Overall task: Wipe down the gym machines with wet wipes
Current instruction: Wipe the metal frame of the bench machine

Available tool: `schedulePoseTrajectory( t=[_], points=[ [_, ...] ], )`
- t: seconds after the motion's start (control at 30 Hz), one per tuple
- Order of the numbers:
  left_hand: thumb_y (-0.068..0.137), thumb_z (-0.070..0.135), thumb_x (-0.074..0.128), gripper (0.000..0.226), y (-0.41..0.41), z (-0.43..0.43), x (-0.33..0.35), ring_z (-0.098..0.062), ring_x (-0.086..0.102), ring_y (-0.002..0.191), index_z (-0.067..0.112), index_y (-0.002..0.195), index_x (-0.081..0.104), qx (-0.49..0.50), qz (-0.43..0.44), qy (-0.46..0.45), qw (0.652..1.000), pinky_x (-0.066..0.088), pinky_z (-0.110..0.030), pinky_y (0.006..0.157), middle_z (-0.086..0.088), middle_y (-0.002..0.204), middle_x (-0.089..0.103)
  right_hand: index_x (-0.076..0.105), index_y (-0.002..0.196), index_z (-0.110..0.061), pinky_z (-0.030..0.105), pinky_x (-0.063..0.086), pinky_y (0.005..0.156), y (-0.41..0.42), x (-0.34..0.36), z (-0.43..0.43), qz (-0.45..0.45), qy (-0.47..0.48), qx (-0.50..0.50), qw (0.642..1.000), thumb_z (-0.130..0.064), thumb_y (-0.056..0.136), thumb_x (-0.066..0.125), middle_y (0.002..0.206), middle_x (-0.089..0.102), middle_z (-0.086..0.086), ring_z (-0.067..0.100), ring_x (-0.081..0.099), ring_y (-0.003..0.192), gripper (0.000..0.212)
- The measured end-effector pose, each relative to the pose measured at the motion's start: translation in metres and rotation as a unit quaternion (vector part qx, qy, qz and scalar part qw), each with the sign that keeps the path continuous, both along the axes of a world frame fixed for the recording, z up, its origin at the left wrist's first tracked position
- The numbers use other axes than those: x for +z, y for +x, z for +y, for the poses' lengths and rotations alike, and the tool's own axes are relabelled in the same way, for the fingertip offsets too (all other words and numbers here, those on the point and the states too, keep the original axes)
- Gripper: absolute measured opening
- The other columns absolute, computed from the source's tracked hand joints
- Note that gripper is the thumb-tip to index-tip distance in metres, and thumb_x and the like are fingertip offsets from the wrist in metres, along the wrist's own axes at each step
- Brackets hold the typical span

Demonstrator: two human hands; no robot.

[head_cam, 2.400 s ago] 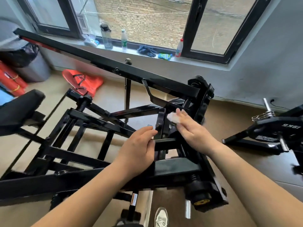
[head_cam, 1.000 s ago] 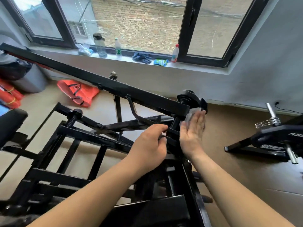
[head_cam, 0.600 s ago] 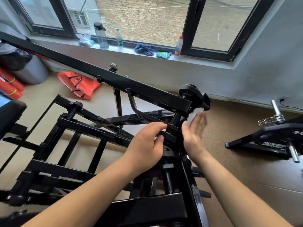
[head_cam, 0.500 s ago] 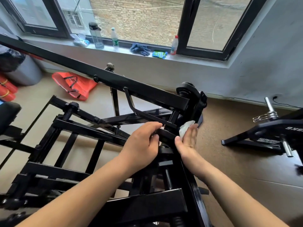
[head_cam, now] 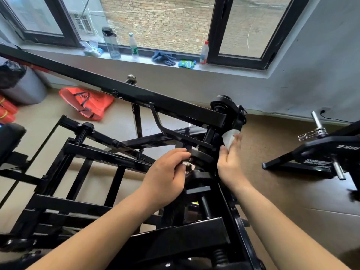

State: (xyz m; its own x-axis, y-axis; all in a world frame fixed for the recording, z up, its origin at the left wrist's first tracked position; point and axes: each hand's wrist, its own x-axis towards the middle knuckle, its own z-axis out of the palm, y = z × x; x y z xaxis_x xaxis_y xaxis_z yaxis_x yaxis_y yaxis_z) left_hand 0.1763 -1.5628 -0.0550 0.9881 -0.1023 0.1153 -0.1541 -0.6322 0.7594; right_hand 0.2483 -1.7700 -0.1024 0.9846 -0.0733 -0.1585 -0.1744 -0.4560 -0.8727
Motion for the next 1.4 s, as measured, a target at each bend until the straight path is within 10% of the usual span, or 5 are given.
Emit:
schedulePoseTrajectory(
  t=[0.17, 0.43, 0.97, 1.17, 1.4],
  points=[
    [0.098, 0.002, 0.060, 0.034, -0.008, 0.014, -0.002, -0.003, 0.053, 0.131, 0.014, 0.129, 0.069, 0.032, 0.015, -0.026, 0.999, 0.036, -0.016, 0.114, 0.008, 0.135, 0.063, 0.060, 0.099, -0.015, 0.039, 0.044, 0.070, -0.018, 0.036, -0.002, -0.016, 0.033, -0.166, 0.985, -0.033, 0.110, 0.039, 0.083, 0.060, 0.002, 0.023, 0.057, 0.081, 0.030],
    [0.096, 0.002, 0.063, 0.034, -0.015, 0.038, 0.005, 0.002, 0.053, 0.125, 0.013, 0.127, 0.070, 0.079, -0.010, -0.055, 0.995, 0.037, -0.009, 0.107, 0.008, 0.131, 0.065, 0.021, 0.165, -0.022, 0.028, 0.009, 0.128, 0.016, 0.047, 0.057, -0.148, -0.369, 0.342, 0.852, -0.054, 0.103, 0.014, 0.172, 0.017, -0.004, 0.012, 0.023, 0.156, 0.070],
    [0.098, 0.004, 0.057, 0.036, -0.025, 0.058, -0.001, -0.001, 0.053, 0.128, 0.015, 0.132, 0.067, 0.098, 0.042, -0.066, 0.992, 0.038, -0.016, 0.113, 0.008, 0.136, 0.063, 0.048, 0.097, -0.023, 0.038, 0.040, 0.074, 0.031, 0.063, 0.086, -0.047, -0.382, 0.295, 0.874, -0.042, 0.110, 0.027, 0.087, 0.059, -0.003, 0.028, 0.058, 0.083, 0.031],
    [0.097, 0.003, 0.059, 0.034, -0.024, 0.061, -0.005, -0.001, 0.055, 0.126, 0.014, 0.128, 0.069, 0.104, 0.038, -0.055, 0.992, 0.039, -0.021, 0.113, 0.006, 0.133, 0.065, 0.010, 0.161, -0.016, 0.049, 0.046, 0.099, 0.033, 0.056, 0.114, -0.052, -0.440, 0.344, 0.828, -0.050, 0.105, 0.036, 0.153, 0.042, 0.008, 0.033, 0.049, 0.134, 0.070],
    [0.097, 0.004, 0.059, 0.035, -0.036, 0.070, -0.001, 0.007, 0.050, 0.123, 0.015, 0.130, 0.068, 0.123, 0.059, -0.043, 0.990, 0.033, -0.004, 0.107, 0.013, 0.132, 0.062, 0.015, 0.160, -0.013, 0.041, 0.045, 0.074, 0.041, 0.048, 0.143, -0.094, -0.448, 0.320, 0.829, -0.039, 0.108, 0.036, 0.134, 0.057, 0.006, 0.032, 0.062, 0.111, 0.062]
  ],
)
